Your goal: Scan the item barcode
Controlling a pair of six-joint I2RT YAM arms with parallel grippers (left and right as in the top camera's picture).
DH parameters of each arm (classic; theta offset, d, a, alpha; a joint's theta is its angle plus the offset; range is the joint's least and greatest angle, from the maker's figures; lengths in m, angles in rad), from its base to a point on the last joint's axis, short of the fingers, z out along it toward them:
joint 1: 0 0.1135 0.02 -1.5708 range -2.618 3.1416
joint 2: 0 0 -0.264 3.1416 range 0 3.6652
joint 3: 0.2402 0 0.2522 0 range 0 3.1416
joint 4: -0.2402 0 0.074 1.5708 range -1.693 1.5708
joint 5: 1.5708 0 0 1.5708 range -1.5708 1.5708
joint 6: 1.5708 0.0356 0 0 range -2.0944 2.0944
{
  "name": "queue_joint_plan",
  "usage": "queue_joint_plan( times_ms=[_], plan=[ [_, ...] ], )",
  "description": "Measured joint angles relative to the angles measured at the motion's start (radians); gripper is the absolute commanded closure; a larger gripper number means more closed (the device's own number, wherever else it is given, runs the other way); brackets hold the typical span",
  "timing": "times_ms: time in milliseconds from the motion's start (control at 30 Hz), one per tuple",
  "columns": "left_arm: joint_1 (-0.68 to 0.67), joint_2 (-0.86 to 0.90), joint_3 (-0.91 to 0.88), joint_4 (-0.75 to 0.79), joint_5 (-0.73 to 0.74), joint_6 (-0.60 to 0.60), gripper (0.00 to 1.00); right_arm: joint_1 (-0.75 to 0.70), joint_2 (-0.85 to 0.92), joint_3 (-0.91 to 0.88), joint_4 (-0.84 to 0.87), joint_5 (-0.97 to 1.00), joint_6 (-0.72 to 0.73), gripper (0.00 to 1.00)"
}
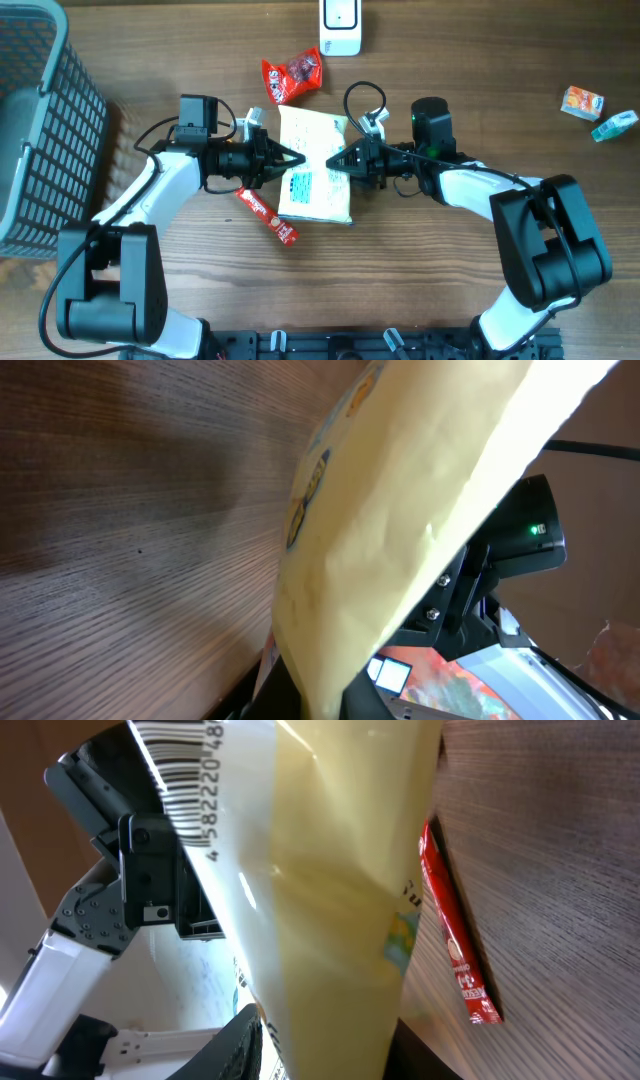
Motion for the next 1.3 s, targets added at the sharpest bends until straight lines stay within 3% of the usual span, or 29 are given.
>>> queue_joint_plan(
  times_ms=[33, 133, 233, 267, 333, 400, 433, 600, 733, 867, 1033, 1167, 1300],
  plan=[
    [0.000, 0.000, 0.000, 0.000, 0.000, -0.003, 0.96, 0.003, 0.000, 0.000, 0.008, 0.005, 0.007, 0.67],
    [0.004, 0.000, 0.000, 0.000, 0.000, -0.011, 0.96, 0.017, 0.000, -0.001, 0.035, 0.021, 0.025, 0.96],
    [0.007, 0.000, 0.000, 0.000, 0.000, -0.015, 0.96, 0.026, 0.000, -0.002, 0.051, 0.037, 0.048, 0.96],
    [0.011, 0.000, 0.000, 0.000, 0.000, -0.015, 0.87, 0.027, 0.000, -0.002, 0.054, 0.040, 0.051, 0.96],
    [0.011, 0.000, 0.000, 0.002, -0.001, -0.014, 0.42, 0.029, 0.000, -0.002, 0.055, 0.043, 0.053, 0.96],
    [0.010, 0.000, 0.000, 0.001, 0.000, -0.013, 0.07, 0.033, 0.000, -0.002, 0.059, 0.056, 0.051, 0.96],
    [0.008, 0.000, 0.000, 0.000, 0.002, -0.012, 0.01, 0.037, 0.000, -0.002, 0.063, 0.068, 0.048, 0.96],
    [0.006, 0.000, 0.000, -0.025, -0.014, -0.010, 0.00, 0.033, 0.000, -0.002, 0.069, 0.123, 0.003, 0.95],
    [0.024, -0.027, -0.001, -0.146, -0.130, -0.007, 0.00, 0.003, 0.000, 0.001, -0.009, 0.182, -0.066, 0.95],
    [0.066, -0.143, -0.002, -0.265, -0.309, -0.002, 0.00, -0.030, -0.024, 0.048, -0.350, 0.316, -0.211, 0.96],
    [0.097, -0.335, -0.002, -0.344, -0.506, -0.003, 0.00, -0.025, -0.107, 0.231, -0.825, 0.645, -0.471, 0.96],
    [0.098, -0.449, -0.002, -0.372, -0.645, -0.003, 0.00, 0.003, -0.172, 0.412, -0.992, 0.877, -0.639, 0.96],
    [0.098, -0.515, -0.002, -0.379, -0.747, -0.003, 0.00, 0.031, -0.214, 0.514, -1.019, 1.001, -0.771, 0.96]
  ],
)
